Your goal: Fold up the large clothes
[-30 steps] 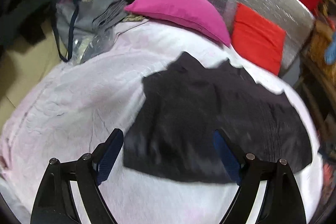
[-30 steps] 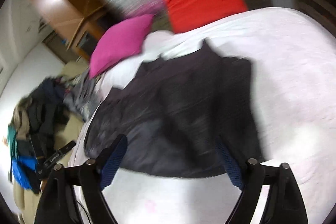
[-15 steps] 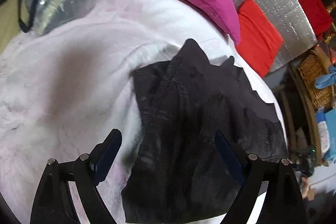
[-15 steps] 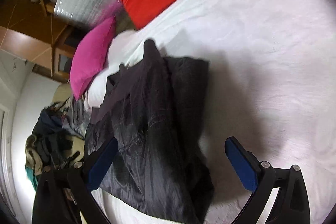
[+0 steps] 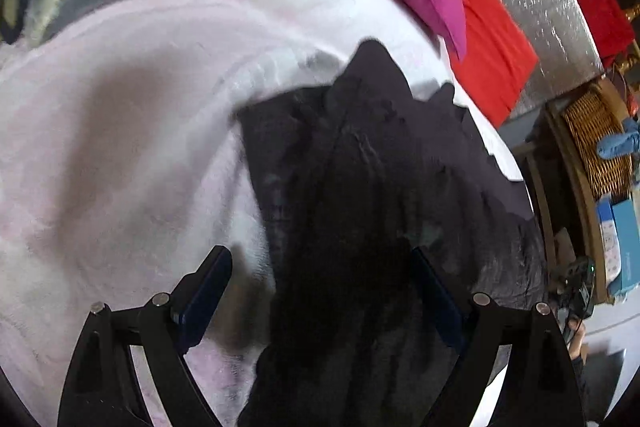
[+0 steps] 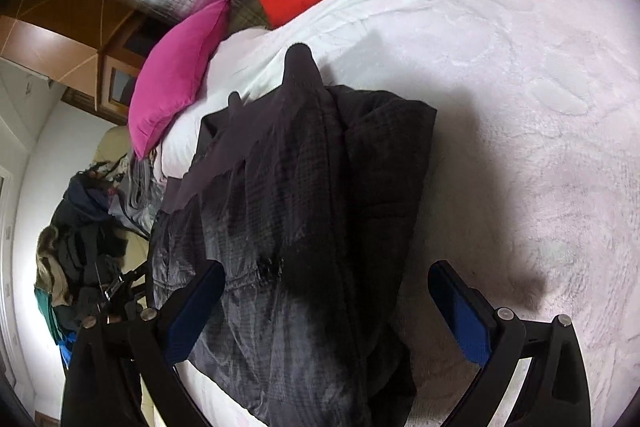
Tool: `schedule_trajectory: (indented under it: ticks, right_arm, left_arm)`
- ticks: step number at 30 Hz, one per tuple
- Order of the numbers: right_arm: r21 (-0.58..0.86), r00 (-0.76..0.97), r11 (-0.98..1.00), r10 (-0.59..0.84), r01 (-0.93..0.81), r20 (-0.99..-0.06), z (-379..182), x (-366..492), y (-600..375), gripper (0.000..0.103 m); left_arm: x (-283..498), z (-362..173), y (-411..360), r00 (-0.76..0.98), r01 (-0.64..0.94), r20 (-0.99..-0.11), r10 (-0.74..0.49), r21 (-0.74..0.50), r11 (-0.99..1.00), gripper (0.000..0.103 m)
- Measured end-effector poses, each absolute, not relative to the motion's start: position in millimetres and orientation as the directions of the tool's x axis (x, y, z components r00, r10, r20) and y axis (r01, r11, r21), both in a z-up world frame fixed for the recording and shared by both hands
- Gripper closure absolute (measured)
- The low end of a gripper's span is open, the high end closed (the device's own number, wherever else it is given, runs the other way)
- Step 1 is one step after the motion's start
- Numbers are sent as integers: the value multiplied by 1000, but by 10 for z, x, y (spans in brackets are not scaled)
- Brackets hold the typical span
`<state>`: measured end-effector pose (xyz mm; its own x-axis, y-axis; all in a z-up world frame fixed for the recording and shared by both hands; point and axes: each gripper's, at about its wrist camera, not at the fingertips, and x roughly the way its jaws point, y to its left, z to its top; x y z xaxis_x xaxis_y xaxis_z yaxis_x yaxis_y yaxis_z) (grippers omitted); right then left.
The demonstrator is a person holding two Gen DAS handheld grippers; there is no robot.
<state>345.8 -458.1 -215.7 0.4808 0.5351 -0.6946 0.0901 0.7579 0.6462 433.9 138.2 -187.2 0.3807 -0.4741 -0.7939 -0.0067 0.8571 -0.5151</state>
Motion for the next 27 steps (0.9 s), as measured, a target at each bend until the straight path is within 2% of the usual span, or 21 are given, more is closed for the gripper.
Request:
schedule_trajectory:
  ticks: [2, 3, 4, 5, 6, 9, 10, 11, 12, 14, 19, 27]
  right_arm:
    - [635, 463, 766, 530, 97, -710, -2205, 3500, -4555, 2]
    - [630, 453, 770, 530, 97, -717, -2224, 3519, -4535, 5]
    - [623, 449, 777, 526, 91, -722, -2225, 3533, -4518, 16]
    - [619, 439, 781, 529, 81, -726, -2229, 3554, -4492, 33]
    - [621, 427, 780, 536, 81, -728, -2244, 3579, -4477, 41]
    - [594, 392, 800, 519, 91, -759, -2277, 3654, -4407, 45]
    - [589, 391, 803, 515, 91, -763, -2267, 3671, -4391, 47]
    - [586, 396, 806, 512, 86, -762, -2244, 3678, -4381, 61]
    - [583, 405, 809, 510, 73, -759, -2200, 3673, -4356, 71]
    - [538, 417, 842, 477, 36, -773, -2057, 3635, -4264, 85]
    - [492, 474, 871, 440, -17, -762, -1598, 3495, -4185, 90]
    - [394, 593, 910, 389, -128, -705, -533, 3037, -4024, 91]
  left_arm:
    - [4372, -1914, 1351, 383, -15, -789, -480, -525, 851, 16]
    - [4372, -1922, 1339, 387, -17, -790, -475, -521, 853, 28]
    - [4391, -1935, 1321, 385, -15, -793, -472, -517, 856, 44]
    - [4401, -1946, 1287, 375, -10, -799, -470, -511, 859, 45]
    - [4396, -1932, 1251, 378, -3, -808, -452, -489, 872, 50]
    - [4395, -1881, 1181, 371, 18, -814, -446, -474, 880, 70]
    - [4400, -1866, 1169, 372, 16, -819, -437, -466, 885, 73]
    - [4402, -1848, 1144, 374, 16, -824, -425, -453, 892, 75]
    - [4397, -1819, 1112, 381, 17, -829, -408, -435, 900, 79]
    - [4394, -1737, 1051, 400, 18, -836, -375, -402, 915, 84]
    - [4335, -1401, 954, 465, 20, -819, -337, -371, 929, 88]
    - [3926, -381, 675, 585, 133, -731, -350, -340, 931, 89]
